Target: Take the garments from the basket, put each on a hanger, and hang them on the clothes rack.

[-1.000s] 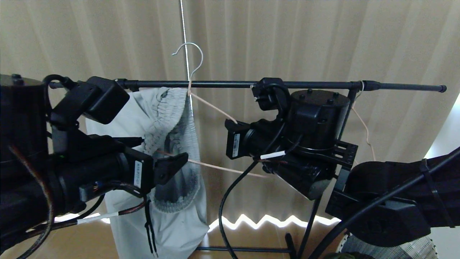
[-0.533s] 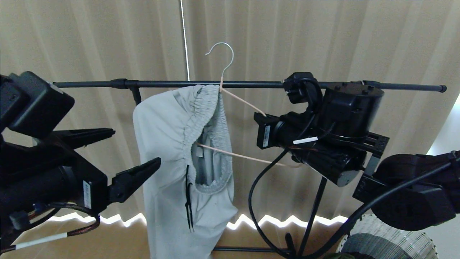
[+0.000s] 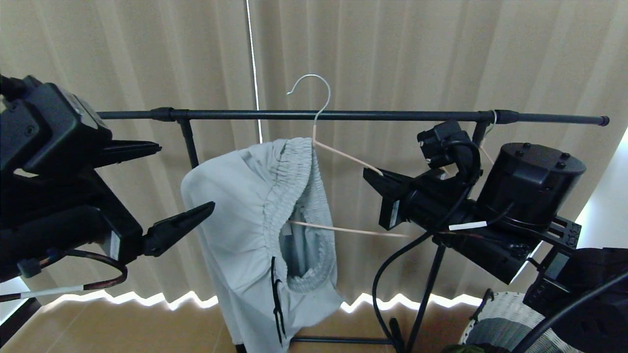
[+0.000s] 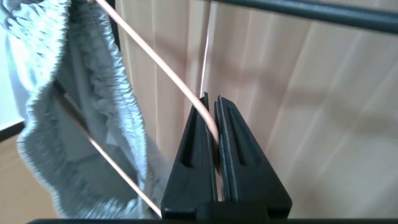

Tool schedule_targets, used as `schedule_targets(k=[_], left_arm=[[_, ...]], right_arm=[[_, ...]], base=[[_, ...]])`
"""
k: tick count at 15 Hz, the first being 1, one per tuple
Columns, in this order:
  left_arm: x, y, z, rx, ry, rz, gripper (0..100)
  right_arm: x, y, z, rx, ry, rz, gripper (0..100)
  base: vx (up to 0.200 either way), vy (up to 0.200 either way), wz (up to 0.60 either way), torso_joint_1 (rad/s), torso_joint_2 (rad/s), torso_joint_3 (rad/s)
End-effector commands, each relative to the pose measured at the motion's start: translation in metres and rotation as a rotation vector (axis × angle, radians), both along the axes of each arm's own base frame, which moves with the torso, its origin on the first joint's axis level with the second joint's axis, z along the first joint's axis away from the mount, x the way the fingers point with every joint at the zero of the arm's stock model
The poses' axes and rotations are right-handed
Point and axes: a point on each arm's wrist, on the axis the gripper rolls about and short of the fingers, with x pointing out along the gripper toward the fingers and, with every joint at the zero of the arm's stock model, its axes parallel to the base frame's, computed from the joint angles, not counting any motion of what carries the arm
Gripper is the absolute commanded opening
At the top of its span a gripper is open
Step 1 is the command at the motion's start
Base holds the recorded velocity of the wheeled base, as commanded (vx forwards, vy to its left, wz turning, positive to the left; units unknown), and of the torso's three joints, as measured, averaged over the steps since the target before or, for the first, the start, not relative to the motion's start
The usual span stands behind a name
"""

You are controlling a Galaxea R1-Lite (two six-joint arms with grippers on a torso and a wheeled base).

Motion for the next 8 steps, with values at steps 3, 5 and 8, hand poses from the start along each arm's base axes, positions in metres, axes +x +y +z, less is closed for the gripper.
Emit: schedule_targets(k=[3, 5, 8], left_arm=[[0.026, -0.015, -0.008, 0.075, 0.029, -0.059, 100], [0.048, -0.025, -0.003, 0.106, 0.011, -0.058, 100], [0.062, -0.032, -0.002, 0.108, 0.012, -0.057, 100]], right_arm=[[-0.001, 0.000, -0.002, -0.005, 0.004, 0.002, 0], [-0.005, 0.003, -0.004, -0.007, 0.010, 0.050, 0], [-0.011, 0.010, -0.001, 0.005, -0.008, 0.088, 0]], base=[[0.000, 0.000, 0.00, 0.000, 0.00, 0.000], [0.000, 0.000, 0.00, 0.000, 0.00, 0.000], [0.000, 0.000, 0.00, 0.000, 0.00, 0.000]])
